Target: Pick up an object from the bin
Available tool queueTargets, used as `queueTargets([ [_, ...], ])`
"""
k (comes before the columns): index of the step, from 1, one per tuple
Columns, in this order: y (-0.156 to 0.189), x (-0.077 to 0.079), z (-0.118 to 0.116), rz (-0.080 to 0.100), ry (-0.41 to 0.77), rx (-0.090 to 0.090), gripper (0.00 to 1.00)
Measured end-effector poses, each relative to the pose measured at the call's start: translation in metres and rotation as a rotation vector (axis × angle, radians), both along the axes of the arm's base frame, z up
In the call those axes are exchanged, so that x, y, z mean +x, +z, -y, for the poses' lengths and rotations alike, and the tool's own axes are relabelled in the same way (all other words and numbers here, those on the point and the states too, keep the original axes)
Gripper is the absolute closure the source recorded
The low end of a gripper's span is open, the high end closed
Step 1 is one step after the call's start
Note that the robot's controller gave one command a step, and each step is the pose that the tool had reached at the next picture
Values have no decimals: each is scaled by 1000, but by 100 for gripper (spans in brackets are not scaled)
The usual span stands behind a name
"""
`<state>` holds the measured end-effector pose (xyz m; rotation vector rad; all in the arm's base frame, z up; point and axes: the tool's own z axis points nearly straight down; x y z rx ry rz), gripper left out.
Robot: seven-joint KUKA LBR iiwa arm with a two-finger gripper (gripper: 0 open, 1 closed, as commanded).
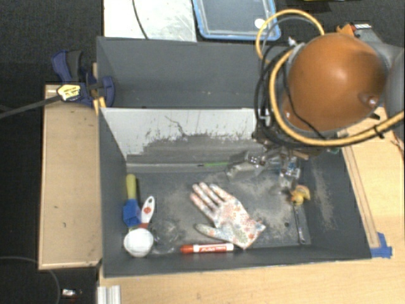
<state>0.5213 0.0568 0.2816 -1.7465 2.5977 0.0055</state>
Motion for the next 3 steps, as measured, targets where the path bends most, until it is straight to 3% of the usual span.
queueTargets([
  [1,-60,11,-5,12,270,-5,0],
  [2,-117,36,48,18,427,-9,0],
  [3,-137,-10,88,12,345,-3,0],
])
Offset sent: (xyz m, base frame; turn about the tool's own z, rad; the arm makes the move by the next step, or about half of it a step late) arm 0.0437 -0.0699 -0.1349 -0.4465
